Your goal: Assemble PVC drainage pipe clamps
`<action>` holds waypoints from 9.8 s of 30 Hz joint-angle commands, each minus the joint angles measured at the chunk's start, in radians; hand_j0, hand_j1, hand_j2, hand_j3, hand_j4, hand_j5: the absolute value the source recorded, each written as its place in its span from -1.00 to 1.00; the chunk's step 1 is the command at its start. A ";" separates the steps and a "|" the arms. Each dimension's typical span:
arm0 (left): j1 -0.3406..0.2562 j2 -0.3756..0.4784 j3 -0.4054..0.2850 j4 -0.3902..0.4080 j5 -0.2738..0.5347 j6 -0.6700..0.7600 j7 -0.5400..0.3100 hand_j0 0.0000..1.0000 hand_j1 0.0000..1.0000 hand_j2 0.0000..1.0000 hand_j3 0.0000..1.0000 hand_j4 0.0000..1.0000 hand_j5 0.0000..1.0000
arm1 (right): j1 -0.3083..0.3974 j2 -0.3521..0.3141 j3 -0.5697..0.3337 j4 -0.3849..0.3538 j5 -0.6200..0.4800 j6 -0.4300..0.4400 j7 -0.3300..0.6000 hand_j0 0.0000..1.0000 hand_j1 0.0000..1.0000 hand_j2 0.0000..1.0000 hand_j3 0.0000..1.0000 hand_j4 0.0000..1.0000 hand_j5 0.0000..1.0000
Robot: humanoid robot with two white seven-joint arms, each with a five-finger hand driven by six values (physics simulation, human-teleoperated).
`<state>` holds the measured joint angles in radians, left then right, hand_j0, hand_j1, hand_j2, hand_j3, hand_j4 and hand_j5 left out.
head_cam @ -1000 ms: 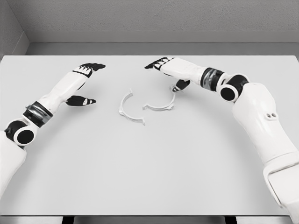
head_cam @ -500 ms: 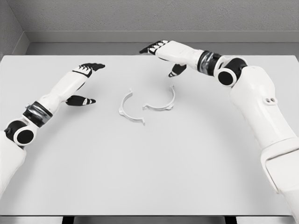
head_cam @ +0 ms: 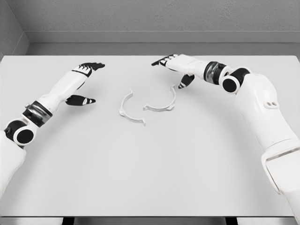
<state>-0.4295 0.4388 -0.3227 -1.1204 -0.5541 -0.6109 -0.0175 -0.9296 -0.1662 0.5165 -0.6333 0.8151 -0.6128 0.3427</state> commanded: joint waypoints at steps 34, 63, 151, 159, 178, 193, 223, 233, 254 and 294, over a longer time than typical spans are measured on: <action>0.000 0.000 0.001 0.001 0.006 0.000 0.001 1.00 1.00 1.00 1.00 1.00 1.00 | -0.040 0.129 0.050 0.078 -0.005 0.002 -0.002 1.00 1.00 1.00 1.00 1.00 1.00; 0.000 0.003 0.019 0.002 0.006 0.000 0.001 1.00 1.00 1.00 1.00 1.00 1.00 | -0.080 0.166 0.108 0.099 -0.005 0.018 0.001 1.00 1.00 1.00 1.00 1.00 1.00; -0.040 0.123 0.080 0.074 0.013 0.000 0.001 1.00 1.00 1.00 1.00 1.00 1.00 | 0.149 -0.076 0.266 -0.496 -0.010 0.005 0.056 1.00 1.00 1.00 1.00 1.00 1.00; -0.040 0.121 0.080 0.074 0.013 0.000 0.001 1.00 1.00 1.00 1.00 1.00 1.00 | 0.150 -0.078 0.266 -0.511 -0.010 0.008 0.073 1.00 1.00 1.00 1.00 1.00 1.00; -0.040 0.118 0.077 0.074 0.013 0.000 0.001 1.00 1.00 1.00 1.00 1.00 1.00 | 0.155 -0.092 0.076 -0.684 -0.053 0.011 0.078 1.00 1.00 1.00 1.00 1.00 1.00; -0.048 0.029 -0.108 -0.002 0.013 0.000 0.001 1.00 1.00 1.00 1.00 1.00 1.00 | 0.340 -0.377 -0.170 -0.760 -0.205 0.002 0.073 1.00 1.00 1.00 1.00 1.00 1.00; 0.040 0.032 -0.200 -0.184 0.006 0.000 0.004 1.00 1.00 1.00 1.00 1.00 1.00 | 0.703 -0.391 -0.586 -0.826 -0.206 0.002 0.219 1.00 1.00 1.00 1.00 1.00 1.00; 0.037 0.017 -0.208 -0.170 -0.004 0.000 0.001 1.00 1.00 1.00 1.00 1.00 1.00 | 0.704 -0.389 -0.584 -0.827 -0.206 0.002 0.219 1.00 1.00 1.00 1.00 1.00 1.00; 0.028 -0.020 -0.222 -0.139 -0.004 0.000 0.001 1.00 1.00 1.00 1.00 1.00 1.00 | 0.706 -0.389 -0.584 -0.830 -0.208 0.002 0.220 1.00 1.00 1.00 1.00 1.00 1.00; 0.023 -0.060 -0.219 -0.138 -0.004 0.000 0.001 1.00 1.00 1.00 1.00 1.00 1.00 | 0.707 -0.388 -0.584 -0.830 -0.208 0.002 0.220 1.00 1.00 1.00 1.00 1.00 1.00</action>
<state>-0.4065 0.3793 -0.5421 -1.2583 -0.5649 -0.6109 -0.0175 -0.2224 -0.5530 -0.0672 -1.4630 0.6141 -0.6136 0.5635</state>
